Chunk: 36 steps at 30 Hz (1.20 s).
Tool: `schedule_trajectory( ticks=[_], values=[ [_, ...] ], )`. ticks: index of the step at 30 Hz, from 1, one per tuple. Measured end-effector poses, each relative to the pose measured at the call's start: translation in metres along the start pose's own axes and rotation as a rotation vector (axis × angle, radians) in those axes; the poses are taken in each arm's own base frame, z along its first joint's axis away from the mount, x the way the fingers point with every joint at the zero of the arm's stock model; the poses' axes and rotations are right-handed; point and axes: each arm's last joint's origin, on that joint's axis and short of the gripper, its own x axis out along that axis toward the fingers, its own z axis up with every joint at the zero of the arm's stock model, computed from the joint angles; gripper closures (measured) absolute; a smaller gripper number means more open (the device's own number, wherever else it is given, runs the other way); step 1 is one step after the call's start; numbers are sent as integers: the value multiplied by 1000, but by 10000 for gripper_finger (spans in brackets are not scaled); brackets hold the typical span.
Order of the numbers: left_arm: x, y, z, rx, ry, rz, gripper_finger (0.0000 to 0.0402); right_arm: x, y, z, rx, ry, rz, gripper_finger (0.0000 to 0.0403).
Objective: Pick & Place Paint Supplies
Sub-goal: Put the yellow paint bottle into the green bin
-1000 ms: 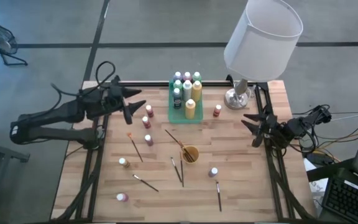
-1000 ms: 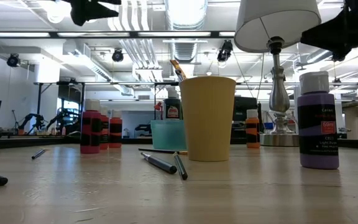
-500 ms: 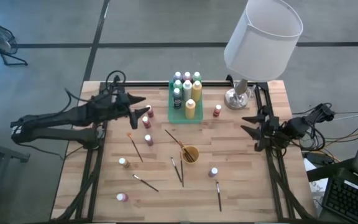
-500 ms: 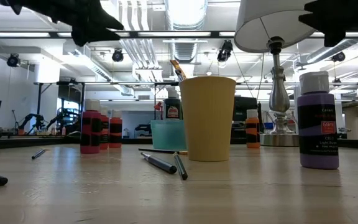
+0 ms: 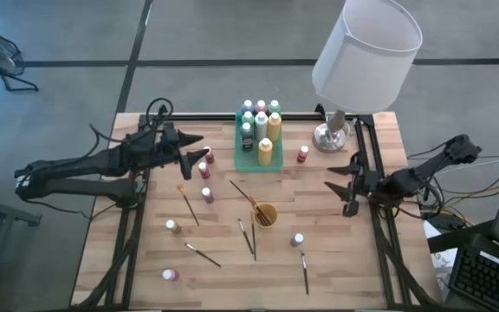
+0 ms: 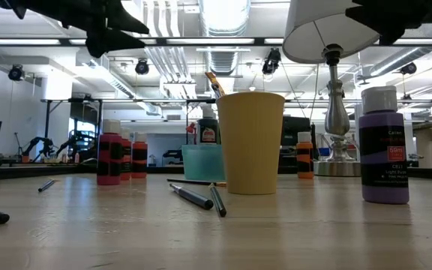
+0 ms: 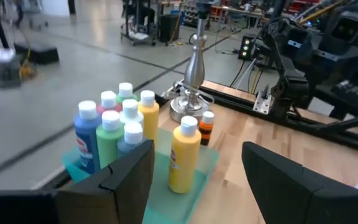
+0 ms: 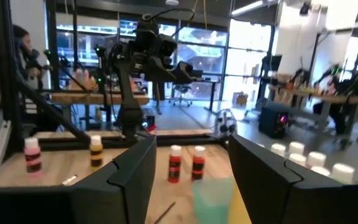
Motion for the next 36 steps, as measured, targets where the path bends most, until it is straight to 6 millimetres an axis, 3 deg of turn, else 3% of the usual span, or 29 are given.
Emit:
schedule_trajectory(
  ticks=[3,7,10,14,23,36],
  values=[
    [1,-1,2,54,-19,-20,154,8,4,-3,17,41,-19,198],
    [1,-1,2,60,-27,-23,154,23,1,-9,32,105,-248,191],
    [1,-1,0,58,-7,-21,154,36,-2,-11,45,132,-324,188],
    [3,-1,-7,46,2,-24,154,54,-9,-16,56,171,-356,186],
    [-3,1,-23,32,-215,-129,154,89,-22,-33,75,240,-363,184],
    [-8,2,-27,31,-227,-129,154,140,-35,-59,34,331,-427,166]
  ],
)
